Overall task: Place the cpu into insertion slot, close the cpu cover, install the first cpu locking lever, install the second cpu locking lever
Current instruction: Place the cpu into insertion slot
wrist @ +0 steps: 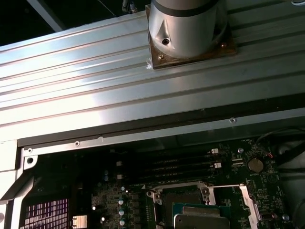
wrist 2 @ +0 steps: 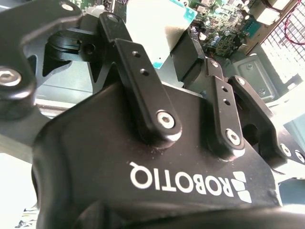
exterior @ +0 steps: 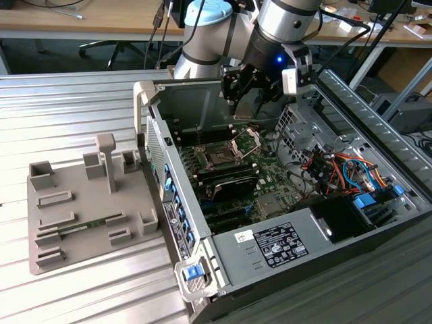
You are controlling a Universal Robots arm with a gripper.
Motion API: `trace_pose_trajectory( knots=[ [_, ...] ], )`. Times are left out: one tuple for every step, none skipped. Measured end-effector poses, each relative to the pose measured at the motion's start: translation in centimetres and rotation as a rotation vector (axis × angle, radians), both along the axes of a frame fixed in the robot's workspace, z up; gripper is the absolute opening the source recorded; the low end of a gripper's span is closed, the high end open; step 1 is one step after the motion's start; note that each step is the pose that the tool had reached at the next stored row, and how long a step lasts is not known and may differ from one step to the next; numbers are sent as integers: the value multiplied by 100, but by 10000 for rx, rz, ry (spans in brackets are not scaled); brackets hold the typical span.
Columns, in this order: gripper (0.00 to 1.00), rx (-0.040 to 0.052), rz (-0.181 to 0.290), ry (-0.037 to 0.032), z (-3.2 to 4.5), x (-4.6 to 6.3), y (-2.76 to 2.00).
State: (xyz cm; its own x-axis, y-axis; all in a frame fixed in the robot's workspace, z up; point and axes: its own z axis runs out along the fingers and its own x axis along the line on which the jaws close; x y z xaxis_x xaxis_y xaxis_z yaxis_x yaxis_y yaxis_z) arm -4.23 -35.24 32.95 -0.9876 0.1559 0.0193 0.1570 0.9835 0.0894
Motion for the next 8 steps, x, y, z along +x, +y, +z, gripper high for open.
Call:
trace_pose_trajectory(
  knots=[
    [54, 0, -12, 0, 0, 0, 0],
    [54, -1, -26, 1, -1, 0, 0],
    [54, -1, -36, 0, -1, 0, 0],
    [54, 0, -45, 0, -2, 0, 0],
    [54, 0, -59, 1, -2, 0, 0],
    [54, -1, -75, 0, -3, 0, 0],
    [54, -1, -86, 1, -3, 0, 0],
    [54, -1, -94, 1, -3, 0, 0]
  ],
)
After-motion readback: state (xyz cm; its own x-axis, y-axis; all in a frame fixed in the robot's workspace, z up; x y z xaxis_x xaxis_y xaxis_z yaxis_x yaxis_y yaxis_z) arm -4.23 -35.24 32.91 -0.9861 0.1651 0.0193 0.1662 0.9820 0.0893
